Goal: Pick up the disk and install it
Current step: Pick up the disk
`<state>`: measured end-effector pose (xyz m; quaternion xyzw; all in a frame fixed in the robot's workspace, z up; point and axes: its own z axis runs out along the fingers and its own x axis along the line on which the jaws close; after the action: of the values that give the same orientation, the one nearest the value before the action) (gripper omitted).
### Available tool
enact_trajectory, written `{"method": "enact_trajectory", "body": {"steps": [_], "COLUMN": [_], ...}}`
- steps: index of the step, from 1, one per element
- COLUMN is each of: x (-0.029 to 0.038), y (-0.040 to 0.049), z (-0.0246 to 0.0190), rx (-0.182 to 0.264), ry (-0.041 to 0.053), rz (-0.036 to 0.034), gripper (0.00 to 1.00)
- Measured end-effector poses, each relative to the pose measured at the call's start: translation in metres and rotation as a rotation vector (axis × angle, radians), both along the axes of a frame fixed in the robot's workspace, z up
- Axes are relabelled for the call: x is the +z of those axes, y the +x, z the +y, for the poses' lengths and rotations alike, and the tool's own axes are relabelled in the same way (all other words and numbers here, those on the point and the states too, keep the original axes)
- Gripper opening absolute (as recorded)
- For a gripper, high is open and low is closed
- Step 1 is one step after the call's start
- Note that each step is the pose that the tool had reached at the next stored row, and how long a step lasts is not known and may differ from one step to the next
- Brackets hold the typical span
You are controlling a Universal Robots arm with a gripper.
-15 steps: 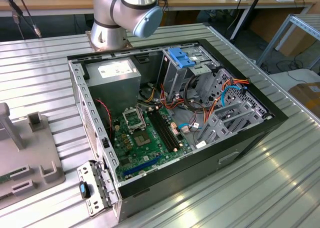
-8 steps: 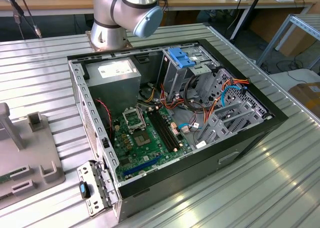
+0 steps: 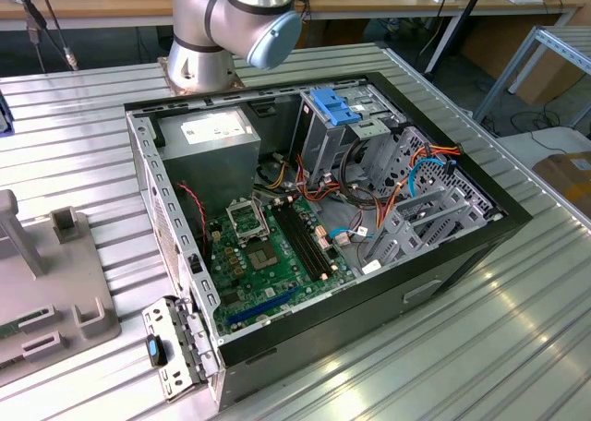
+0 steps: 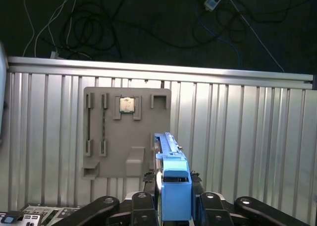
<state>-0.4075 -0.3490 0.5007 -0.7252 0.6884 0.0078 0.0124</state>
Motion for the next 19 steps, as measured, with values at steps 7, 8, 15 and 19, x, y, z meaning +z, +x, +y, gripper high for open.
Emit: {"method": "enact_trajectory", "body": {"steps": [7, 8, 15, 19], "x": [0.0000, 0.0000, 0.0000, 0.0000], "y": [0.0211, 0.0247, 0.0446, 0.0553], "z": [0.0000, 0.0000, 0.0000, 0.0000], "rx": [0.000, 0.000, 0.000, 0.000], "ry": [0.0000, 0.0000, 0.0000, 0.0001], "rz": [-0.0001, -0.0001, 0.0000, 0.0000], "gripper": [0.36, 0.36, 0.36, 0.36]}}
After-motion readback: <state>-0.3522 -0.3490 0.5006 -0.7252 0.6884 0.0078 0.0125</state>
